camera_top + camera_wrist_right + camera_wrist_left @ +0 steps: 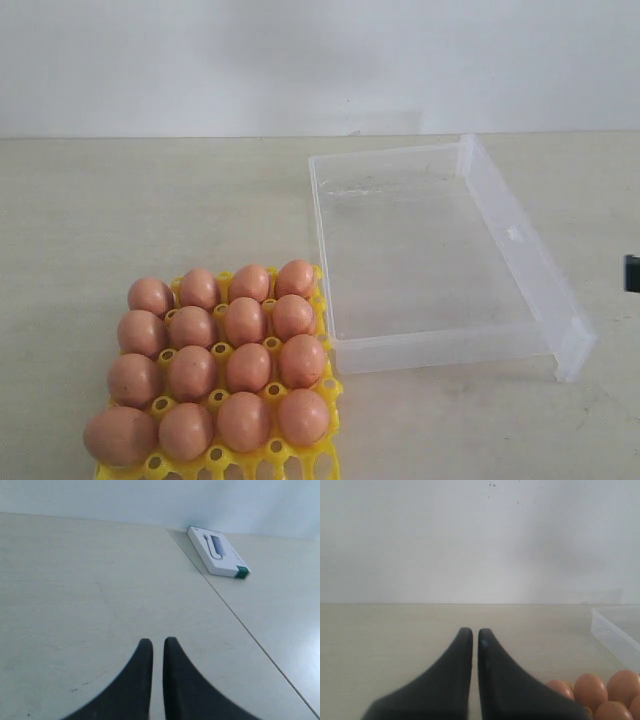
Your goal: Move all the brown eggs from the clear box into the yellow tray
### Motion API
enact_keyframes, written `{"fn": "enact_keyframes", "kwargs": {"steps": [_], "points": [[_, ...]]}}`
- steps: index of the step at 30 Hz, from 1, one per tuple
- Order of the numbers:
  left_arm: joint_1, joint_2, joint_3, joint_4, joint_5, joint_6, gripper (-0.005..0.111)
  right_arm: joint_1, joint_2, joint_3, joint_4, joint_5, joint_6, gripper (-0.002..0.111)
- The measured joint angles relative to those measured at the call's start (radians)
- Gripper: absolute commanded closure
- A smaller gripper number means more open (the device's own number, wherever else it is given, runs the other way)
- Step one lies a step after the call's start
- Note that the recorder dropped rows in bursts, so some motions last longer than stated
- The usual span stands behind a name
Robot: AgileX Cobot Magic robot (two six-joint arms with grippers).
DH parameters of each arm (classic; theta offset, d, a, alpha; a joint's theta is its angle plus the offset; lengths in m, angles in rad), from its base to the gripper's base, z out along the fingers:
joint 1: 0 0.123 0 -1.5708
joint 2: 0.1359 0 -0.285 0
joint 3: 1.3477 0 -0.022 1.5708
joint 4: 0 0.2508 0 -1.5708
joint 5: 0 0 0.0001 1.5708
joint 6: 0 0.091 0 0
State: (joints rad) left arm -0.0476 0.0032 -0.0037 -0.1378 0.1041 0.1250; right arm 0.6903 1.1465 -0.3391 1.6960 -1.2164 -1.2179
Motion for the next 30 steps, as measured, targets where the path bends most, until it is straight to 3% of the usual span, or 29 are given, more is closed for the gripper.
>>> {"fn": "enact_keyframes", "kwargs": {"steps": [7,11,15,17,26,30], "points": [[0.000,0.000,0.000,0.000,0.000,0.000,0.103,-0.037,-0.399,0.002,0.049,0.046,-0.043,0.107],[0.000,0.000,0.000,0.000,0.000,0.000,0.103,-0.038,-0.598,0.002,0.055,0.226,-0.187,0.107],[0.000,0.000,0.000,0.000,0.000,0.000,0.103,-0.039,-0.820,0.011,0.060,0.486,-0.525,0.107],[0.000,0.000,0.000,0.000,0.000,0.000,0.103,-0.039,-0.896,0.018,0.060,0.591,-0.570,0.107],[0.000,0.000,0.000,0.000,0.000,0.000,0.103,-0.039,-0.999,0.088,0.062,1.267,-0.256,0.107],[0.000,0.000,0.000,0.000,0.000,0.000,0.103,-0.039,-1.006,0.142,0.060,1.406,-0.164,0.107]]}}
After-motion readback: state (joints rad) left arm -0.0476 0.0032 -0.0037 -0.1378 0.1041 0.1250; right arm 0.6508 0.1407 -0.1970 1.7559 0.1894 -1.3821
